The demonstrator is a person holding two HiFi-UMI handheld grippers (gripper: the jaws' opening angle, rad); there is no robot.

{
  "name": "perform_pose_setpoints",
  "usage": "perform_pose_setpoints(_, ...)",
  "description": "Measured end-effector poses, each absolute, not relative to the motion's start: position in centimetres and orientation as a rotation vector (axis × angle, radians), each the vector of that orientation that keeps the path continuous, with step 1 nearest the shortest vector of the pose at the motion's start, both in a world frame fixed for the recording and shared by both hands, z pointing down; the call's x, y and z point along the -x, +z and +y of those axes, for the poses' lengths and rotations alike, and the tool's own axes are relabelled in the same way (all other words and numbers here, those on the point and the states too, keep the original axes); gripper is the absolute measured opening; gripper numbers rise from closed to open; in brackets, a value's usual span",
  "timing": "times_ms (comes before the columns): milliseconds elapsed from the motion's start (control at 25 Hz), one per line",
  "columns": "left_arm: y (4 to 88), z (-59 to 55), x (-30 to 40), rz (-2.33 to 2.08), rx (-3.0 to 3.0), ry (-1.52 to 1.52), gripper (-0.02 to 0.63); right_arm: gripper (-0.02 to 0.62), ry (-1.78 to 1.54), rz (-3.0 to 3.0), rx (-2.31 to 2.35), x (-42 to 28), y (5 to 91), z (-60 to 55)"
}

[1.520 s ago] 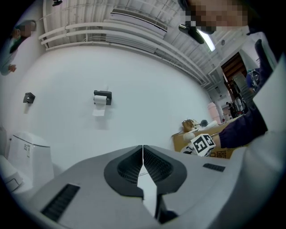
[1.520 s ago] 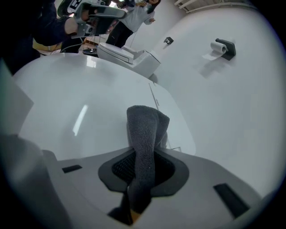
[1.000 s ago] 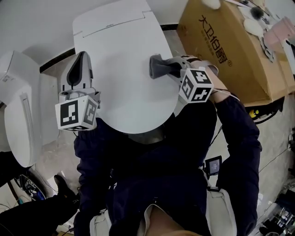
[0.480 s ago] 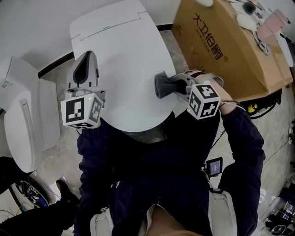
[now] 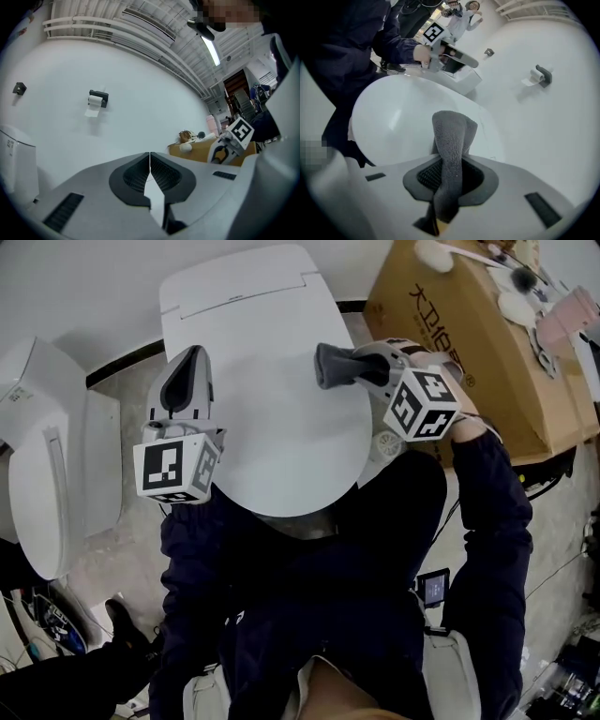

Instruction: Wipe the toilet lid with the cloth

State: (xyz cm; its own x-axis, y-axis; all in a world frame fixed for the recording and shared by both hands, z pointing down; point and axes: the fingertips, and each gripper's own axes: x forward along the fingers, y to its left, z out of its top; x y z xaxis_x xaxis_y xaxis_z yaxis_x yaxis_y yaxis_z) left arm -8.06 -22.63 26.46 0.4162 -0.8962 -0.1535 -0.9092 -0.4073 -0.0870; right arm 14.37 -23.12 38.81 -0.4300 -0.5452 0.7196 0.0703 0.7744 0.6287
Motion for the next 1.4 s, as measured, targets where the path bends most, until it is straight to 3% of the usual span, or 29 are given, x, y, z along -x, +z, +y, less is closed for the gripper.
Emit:
perform_pose_setpoints(640,27.2,-22.8,10.0,1.781,2.387,0.008,0.017,0.081,-1.038,-1.817,-0.527,-4.4,37.9,-46.1)
perform_pose_setpoints(880,27.4,-22.6,11.9,1.849,2.343,0.01,0.017,0.081,-0.935,-1.807,-0.397,-2.6,42.1,-46.9)
perform_pose_setpoints(1400,26.8,-22.3,11.0,1.804,2.376,0.048,0.017,0.08,-0.82,-1.853,-0.29,-4.1,42.8,-39.3)
